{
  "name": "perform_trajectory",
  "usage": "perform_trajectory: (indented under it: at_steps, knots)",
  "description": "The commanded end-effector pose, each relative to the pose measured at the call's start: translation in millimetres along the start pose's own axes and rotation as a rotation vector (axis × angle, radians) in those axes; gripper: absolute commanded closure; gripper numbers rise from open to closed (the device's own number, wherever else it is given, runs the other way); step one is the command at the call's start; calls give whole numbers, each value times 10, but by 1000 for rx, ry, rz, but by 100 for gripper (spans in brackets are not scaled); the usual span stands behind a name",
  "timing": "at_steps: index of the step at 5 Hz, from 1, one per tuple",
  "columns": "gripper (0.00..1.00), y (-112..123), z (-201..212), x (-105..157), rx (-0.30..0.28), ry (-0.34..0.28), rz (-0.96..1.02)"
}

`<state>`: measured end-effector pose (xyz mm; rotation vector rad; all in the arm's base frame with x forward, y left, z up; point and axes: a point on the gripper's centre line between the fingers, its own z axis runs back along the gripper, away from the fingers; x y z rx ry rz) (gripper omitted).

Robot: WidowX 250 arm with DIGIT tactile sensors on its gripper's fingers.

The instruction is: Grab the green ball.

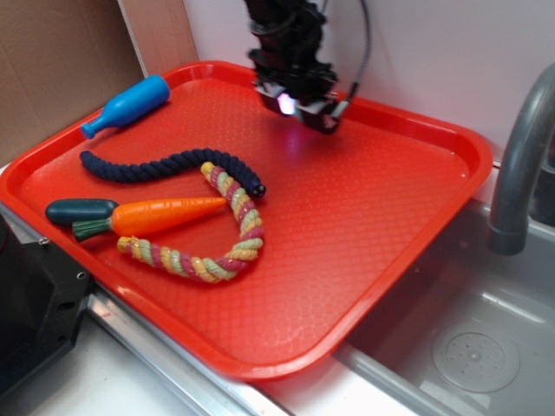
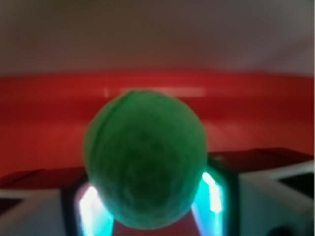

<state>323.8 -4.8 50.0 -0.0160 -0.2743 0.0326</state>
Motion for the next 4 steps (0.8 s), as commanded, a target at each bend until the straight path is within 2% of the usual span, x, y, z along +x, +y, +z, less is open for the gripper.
perform_trajectory:
  at_steps: [1, 2, 3, 4]
  knots:
    - [100, 241, 1112, -362, -55, 47, 244]
    - [100, 470, 1470, -578, -51, 278, 388]
    - [100, 475, 1968, -767, -26, 202, 408]
    - [100, 173, 2466, -1032, 29, 73, 373]
